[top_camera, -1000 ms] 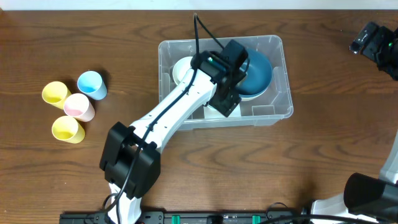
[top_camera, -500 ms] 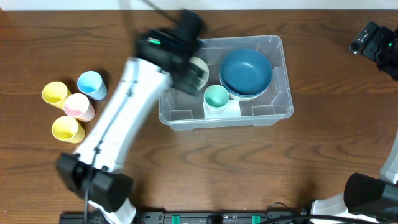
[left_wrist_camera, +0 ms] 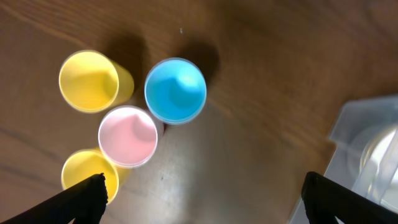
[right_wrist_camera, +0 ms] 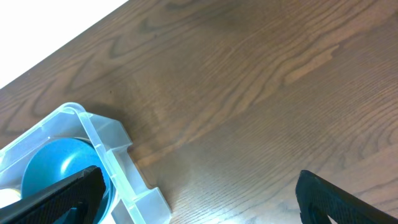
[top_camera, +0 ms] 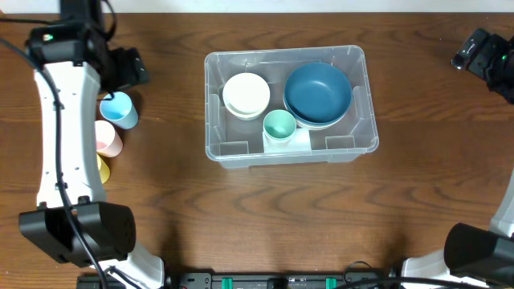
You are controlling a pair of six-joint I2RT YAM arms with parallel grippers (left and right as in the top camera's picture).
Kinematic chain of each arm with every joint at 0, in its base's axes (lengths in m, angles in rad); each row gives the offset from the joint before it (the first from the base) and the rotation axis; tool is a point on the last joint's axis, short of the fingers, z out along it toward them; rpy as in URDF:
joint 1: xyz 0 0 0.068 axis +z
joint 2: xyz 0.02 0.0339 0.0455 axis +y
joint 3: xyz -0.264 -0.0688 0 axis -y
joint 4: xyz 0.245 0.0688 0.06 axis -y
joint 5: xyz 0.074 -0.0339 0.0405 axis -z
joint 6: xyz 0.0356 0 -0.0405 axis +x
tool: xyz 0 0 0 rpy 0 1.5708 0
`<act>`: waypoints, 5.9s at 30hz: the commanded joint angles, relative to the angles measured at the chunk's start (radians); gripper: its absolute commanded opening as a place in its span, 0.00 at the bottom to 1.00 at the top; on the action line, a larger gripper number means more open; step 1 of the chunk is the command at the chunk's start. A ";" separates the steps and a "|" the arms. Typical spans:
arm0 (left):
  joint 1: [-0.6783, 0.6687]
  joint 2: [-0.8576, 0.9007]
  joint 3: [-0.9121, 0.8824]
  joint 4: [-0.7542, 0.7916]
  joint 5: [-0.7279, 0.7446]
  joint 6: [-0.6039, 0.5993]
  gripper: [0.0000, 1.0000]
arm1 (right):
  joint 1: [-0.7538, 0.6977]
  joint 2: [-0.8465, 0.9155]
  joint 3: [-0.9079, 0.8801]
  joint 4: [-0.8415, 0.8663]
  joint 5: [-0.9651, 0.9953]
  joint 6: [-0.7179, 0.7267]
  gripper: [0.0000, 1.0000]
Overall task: Pack container
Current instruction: 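Release the green cup and move the left gripper to the blue cup, then grasp the rim of the light blue cup with the left gripper, then carry the blue cup into the container and stack it on the green cup, then release the blue cup and move the left gripper to the pink cup, then grasp the rim of the pink cup with the left gripper and lift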
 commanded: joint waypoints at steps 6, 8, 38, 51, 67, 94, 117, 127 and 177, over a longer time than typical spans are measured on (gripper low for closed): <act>0.014 0.132 -0.019 0.053 0.079 0.089 1.00 | 0.002 -0.001 -0.001 -0.001 0.000 0.013 0.99; 0.014 0.185 -0.019 0.053 0.079 0.115 1.00 | 0.002 -0.001 -0.001 0.000 0.000 0.013 0.99; 0.012 0.438 -0.018 0.103 0.078 0.197 0.06 | 0.002 -0.001 -0.001 -0.001 0.000 0.013 0.99; -0.077 0.170 -0.015 0.091 0.079 0.144 0.06 | 0.002 -0.001 -0.001 0.000 0.000 0.013 0.99; -0.564 -0.133 -0.016 0.071 0.094 0.185 0.06 | 0.002 -0.001 -0.001 0.000 0.000 0.013 0.99; -0.839 0.164 -0.017 0.060 0.105 0.250 0.06 | 0.002 -0.001 -0.001 0.000 0.000 0.013 0.99; -0.566 -0.111 0.006 -0.019 0.062 0.129 0.83 | 0.002 -0.001 -0.001 -0.001 0.000 0.013 0.99; -0.124 -0.152 -0.027 -0.117 0.007 0.057 0.84 | 0.002 -0.001 -0.001 -0.001 0.000 0.013 0.99; 0.135 0.008 -0.600 0.414 -0.054 0.014 0.82 | 0.002 -0.001 -0.001 0.000 0.000 0.013 0.99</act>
